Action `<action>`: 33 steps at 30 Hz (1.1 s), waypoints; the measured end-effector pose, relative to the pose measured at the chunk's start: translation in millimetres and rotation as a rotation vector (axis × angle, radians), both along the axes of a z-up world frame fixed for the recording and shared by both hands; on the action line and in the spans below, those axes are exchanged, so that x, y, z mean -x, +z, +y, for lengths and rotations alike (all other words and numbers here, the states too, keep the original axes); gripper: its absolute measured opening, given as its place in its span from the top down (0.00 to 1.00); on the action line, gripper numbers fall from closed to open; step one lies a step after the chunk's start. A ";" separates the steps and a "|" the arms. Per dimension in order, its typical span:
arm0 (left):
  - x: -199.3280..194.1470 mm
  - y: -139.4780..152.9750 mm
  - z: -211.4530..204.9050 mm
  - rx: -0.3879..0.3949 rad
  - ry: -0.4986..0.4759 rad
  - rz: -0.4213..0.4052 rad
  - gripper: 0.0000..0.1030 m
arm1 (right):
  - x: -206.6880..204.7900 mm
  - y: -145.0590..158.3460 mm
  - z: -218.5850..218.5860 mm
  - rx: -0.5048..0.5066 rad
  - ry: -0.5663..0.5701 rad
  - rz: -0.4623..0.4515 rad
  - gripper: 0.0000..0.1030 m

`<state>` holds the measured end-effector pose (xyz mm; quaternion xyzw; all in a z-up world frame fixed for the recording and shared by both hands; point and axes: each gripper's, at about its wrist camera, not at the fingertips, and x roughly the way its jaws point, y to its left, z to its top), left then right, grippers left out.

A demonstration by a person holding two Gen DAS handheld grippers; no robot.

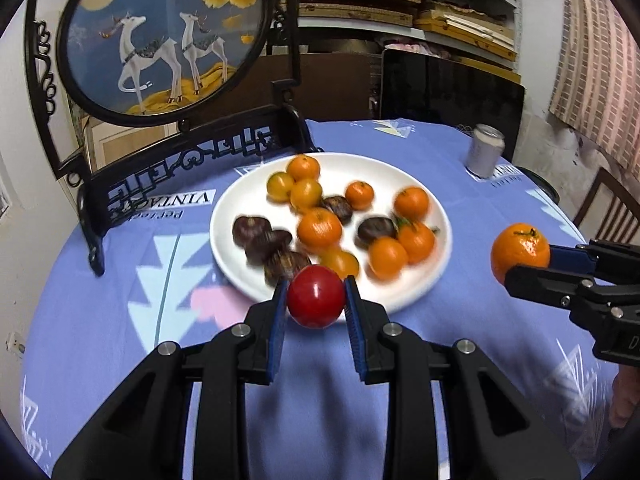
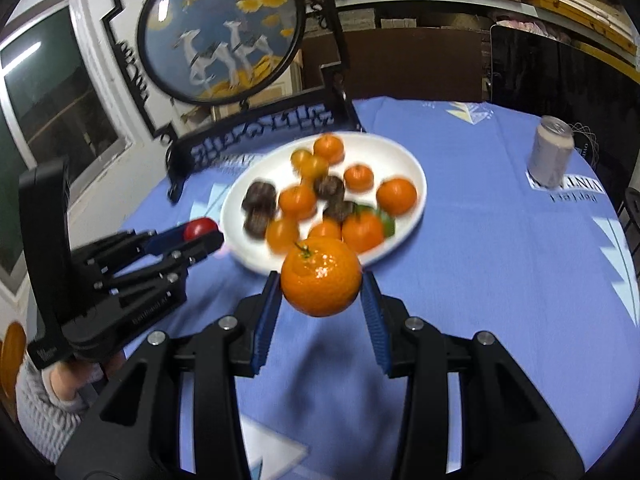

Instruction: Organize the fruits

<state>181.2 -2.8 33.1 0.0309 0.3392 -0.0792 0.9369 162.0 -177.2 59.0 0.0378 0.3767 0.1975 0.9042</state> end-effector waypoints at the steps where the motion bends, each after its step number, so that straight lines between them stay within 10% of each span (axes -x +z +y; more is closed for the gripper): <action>1: -7.1 1.0 1.6 0.007 0.004 0.001 0.72 | -11.8 1.8 0.7 -0.012 -0.009 -0.004 0.60; 9: -87.0 4.9 12.8 0.069 0.030 0.035 0.71 | -90.5 1.1 8.4 -0.031 -0.056 0.006 0.59; 14: -113.4 -18.1 15.4 0.110 0.048 0.092 0.44 | -124.2 -25.3 22.1 0.052 -0.053 0.026 0.51; 33: 42.1 0.7 25.9 0.087 0.149 0.046 0.37 | 42.5 -8.7 -2.8 0.088 -0.157 -0.167 0.02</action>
